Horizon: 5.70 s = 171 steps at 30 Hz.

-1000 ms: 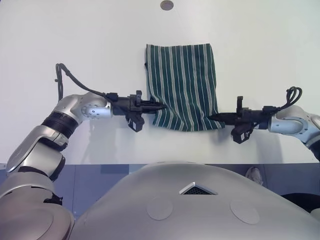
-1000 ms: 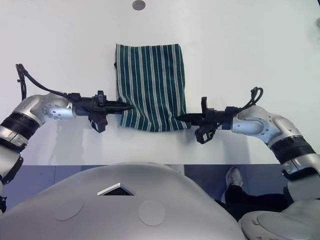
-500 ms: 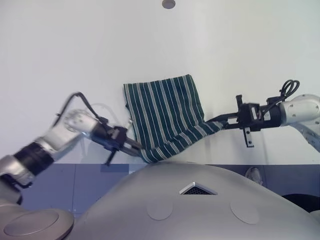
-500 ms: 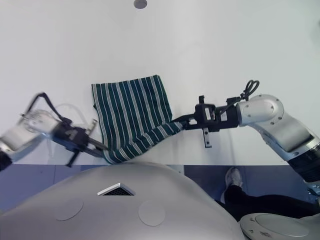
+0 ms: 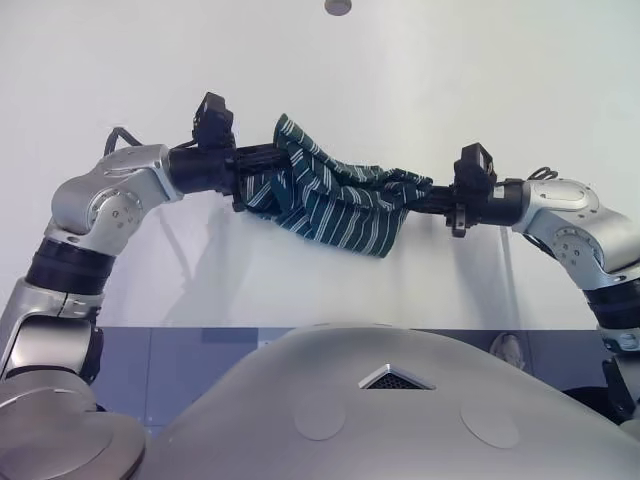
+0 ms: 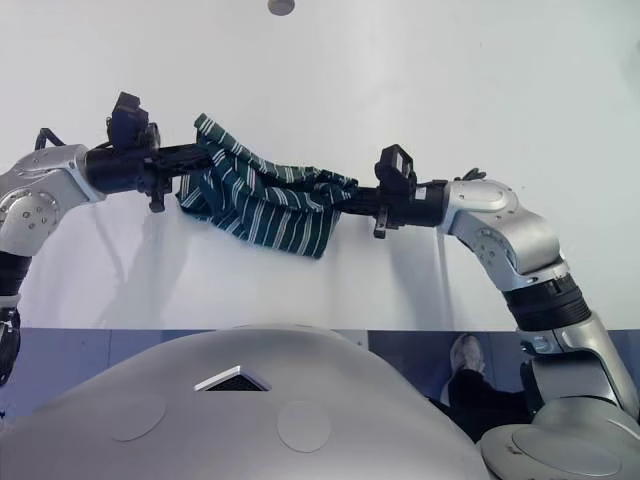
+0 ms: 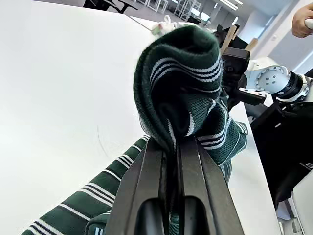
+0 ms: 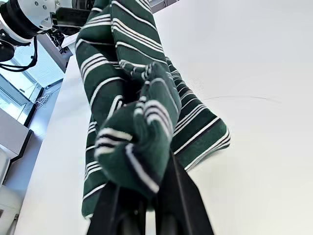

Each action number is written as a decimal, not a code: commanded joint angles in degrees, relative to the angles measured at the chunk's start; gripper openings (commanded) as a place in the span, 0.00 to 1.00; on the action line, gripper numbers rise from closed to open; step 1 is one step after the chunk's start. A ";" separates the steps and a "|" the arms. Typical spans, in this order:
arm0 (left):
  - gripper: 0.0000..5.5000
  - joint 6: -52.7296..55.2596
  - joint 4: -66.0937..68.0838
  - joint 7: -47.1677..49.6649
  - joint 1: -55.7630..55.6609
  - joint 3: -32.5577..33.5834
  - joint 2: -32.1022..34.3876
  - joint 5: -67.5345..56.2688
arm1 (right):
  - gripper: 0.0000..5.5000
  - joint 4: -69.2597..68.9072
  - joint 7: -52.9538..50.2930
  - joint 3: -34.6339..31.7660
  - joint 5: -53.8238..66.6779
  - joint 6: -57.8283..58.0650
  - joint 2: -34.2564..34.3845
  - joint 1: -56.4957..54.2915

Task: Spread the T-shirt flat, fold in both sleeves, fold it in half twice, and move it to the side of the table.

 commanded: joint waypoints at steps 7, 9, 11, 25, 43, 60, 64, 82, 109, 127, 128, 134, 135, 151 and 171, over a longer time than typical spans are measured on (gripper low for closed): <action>0.00 6.41 -7.76 -21.78 7.06 2.87 9.55 8.05 | 0.00 -0.34 1.15 -2.22 -5.61 2.02 5.55 1.53; 0.00 6.53 -7.28 -22.82 7.84 3.99 8.87 9.46 | 0.00 -1.96 1.66 -2.58 -5.40 3.13 5.81 2.27; 0.00 5.28 -7.75 -26.27 8.66 4.35 9.90 11.26 | 0.00 -5.62 3.20 -2.83 -4.52 4.67 4.50 3.26; 0.00 6.21 -2.67 -28.57 4.36 8.37 5.51 18.30 | 0.00 -13.07 1.96 -3.57 -6.39 8.33 5.29 4.16; 0.11 9.58 4.74 -11.56 0.30 12.28 -6.87 25.15 | 0.15 8.32 -3.13 -5.29 -13.05 7.85 19.06 -4.30; 0.59 7.66 4.57 4.33 -2.83 28.62 -16.70 20.64 | 0.79 12.42 -18.80 -18.37 -13.09 4.68 29.95 -4.09; 0.59 1.93 3.09 12.22 -4.39 32.28 -20.67 22.39 | 0.92 8.86 -22.30 -20.76 -13.05 1.71 32.41 -2.36; 0.59 -26.08 -6.33 14.75 6.03 -2.56 -15.97 64.69 | 0.97 4.02 -27.66 -23.51 -12.74 -0.53 37.16 4.11; 0.59 -19.20 3.21 6.91 3.36 -8.48 -18.96 57.99 | 0.97 9.88 -35.23 -35.78 -13.48 -9.03 37.04 4.95; 0.59 -5.21 30.98 63.20 -10.40 28.49 -37.93 52.70 | 0.97 11.69 -36.86 -35.35 -14.24 -11.30 38.22 3.07; 0.59 -6.26 31.65 65.49 -11.49 29.66 -39.18 52.44 | 0.97 11.73 -37.02 -34.96 -14.39 -11.64 38.73 3.15; 0.59 -9.43 16.47 63.93 -12.99 24.26 -40.00 55.64 | 0.97 -0.47 -39.77 -28.74 -24.67 -19.22 38.27 2.77; 0.59 -10.31 10.20 62.46 -12.14 21.22 -38.00 58.73 | 0.97 -5.54 -40.91 -27.40 -29.27 -20.14 36.50 2.58; 0.59 -36.07 16.82 52.48 -4.39 10.58 -43.85 62.44 | 0.97 15.96 -57.99 -27.13 -46.28 -41.11 39.17 -0.15; 0.59 -37.16 20.74 52.26 -10.49 12.48 -47.20 61.59 | 0.97 20.10 -62.88 -27.91 -45.23 -39.86 40.26 -2.46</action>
